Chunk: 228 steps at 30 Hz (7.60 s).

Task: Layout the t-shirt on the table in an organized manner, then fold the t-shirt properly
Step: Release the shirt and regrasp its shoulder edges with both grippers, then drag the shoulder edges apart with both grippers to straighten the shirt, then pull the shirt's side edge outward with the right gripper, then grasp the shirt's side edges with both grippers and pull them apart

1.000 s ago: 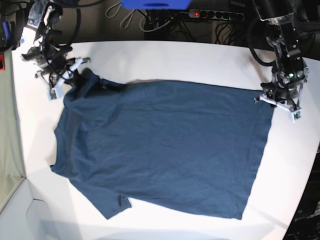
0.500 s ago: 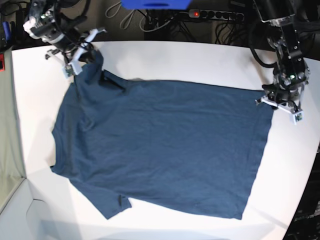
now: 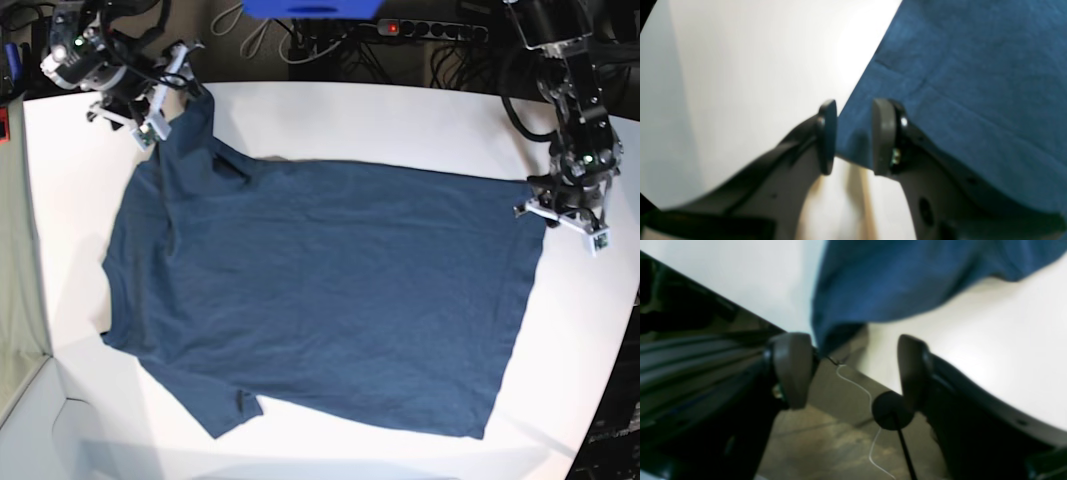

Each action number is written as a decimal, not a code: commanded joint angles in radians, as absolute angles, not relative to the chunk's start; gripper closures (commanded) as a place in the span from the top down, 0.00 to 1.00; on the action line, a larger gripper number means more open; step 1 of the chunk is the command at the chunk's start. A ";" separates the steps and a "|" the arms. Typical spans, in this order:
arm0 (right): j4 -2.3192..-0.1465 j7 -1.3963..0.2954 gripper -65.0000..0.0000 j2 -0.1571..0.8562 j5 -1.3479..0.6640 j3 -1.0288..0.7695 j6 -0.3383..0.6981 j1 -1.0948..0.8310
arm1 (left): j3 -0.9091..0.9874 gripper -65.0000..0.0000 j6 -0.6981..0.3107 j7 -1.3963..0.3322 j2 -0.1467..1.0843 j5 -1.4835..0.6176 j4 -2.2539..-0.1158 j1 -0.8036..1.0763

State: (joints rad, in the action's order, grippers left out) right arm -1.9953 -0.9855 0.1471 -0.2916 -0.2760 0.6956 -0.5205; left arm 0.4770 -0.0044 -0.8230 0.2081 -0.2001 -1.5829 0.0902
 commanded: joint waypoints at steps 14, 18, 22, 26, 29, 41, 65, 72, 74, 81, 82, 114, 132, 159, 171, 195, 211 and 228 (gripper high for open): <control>-2.008 -0.987 0.65 0.090 -0.291 -0.595 0.698 -0.309 | 0.475 0.28 -0.004 -0.805 0.206 -0.196 -1.598 -0.010; -1.994 -0.987 0.49 0.074 -0.291 -0.530 0.698 -0.214 | 0.473 0.27 -0.004 -0.803 0.203 -0.196 -1.434 -0.035; -1.905 -0.987 0.29 0.077 -0.289 -0.472 0.698 -0.122 | 0.473 0.27 -0.004 -0.699 0.213 -0.196 -1.325 -0.038; -1.787 -0.987 0.14 0.079 -0.289 -0.453 0.698 -0.061 | 0.473 0.27 -0.004 -0.578 0.243 -0.194 -1.222 -0.019; -1.696 -0.977 0.10 0.079 -0.289 -0.453 0.698 -0.038 | 0.473 0.27 -0.004 -0.530 0.249 -0.194 -1.161 -0.019; -1.454 -0.835 0.09 0.111 -0.288 -0.453 0.698 -0.056 | 0.481 0.27 -0.004 -0.513 0.318 -0.196 -1.202 -0.015; -1.685 -0.668 0.09 0.159 -0.183 -0.338 0.698 -0.338 | 0.418 0.28 -0.004 -0.650 0.179 -0.185 -1.434 -0.042; -1.698 -0.667 0.09 0.206 -0.185 -0.288 0.698 -0.435 | 0.394 0.27 -0.004 -0.650 0.183 -0.134 -1.273 -0.062; -1.732 -0.665 0.09 0.219 -0.185 -0.288 0.698 -0.466 | 0.398 0.27 -0.004 -0.654 0.183 -0.110 -1.276 -0.042; -1.949 -0.671 0.09 0.242 -0.186 -0.291 0.698 -0.582 | 0.401 0.27 -0.005 -0.688 0.216 -0.039 -1.412 0.091; -1.971 -0.673 0.09 0.242 -0.185 -0.294 0.698 -0.587 | 0.401 0.27 -0.005 -0.700 0.226 -0.041 -1.451 0.111; -1.624 -0.665 0.09 0.125 -0.182 -0.334 0.698 -0.349 | 0.403 0.28 -0.005 -0.720 0.219 -0.039 -1.589 0.139; -1.946 -0.676 0.09 0.122 -0.182 -0.329 0.698 -0.475 | 0.404 0.27 -0.005 -0.725 0.232 -0.039 -1.672 0.166; -1.081 -0.576 0.09 0.176 -0.180 -0.320 0.698 0.246 | 0.483 0.27 -0.005 -0.730 0.259 -0.041 -1.718 0.351; -0.823 -0.360 0.09 0.240 -0.182 -0.318 0.698 0.380 | 0.481 0.27 -0.005 -0.730 0.199 -0.039 -1.687 0.377; -1.089 -0.424 0.09 0.246 -0.183 -0.320 0.698 0.354 | 0.472 0.27 -0.005 -0.719 0.255 -0.039 -1.208 -0.042; -0.731 -0.288 0.09 0.248 -0.182 -0.219 0.696 0.472 | 0.389 0.27 -0.005 -0.723 0.280 -0.039 -1.293 -0.015; -0.582 -0.179 0.09 0.340 -0.185 -0.226 0.443 0.501 | 0.383 0.27 -0.005 -0.720 0.269 -0.041 -1.337 0.044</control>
State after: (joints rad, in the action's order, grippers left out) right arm -0.5739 -0.1555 0.3317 -0.1947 -0.2260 0.4366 0.4828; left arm 0.3840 -0.0040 -0.6804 0.2653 -0.0414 -1.3334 0.0486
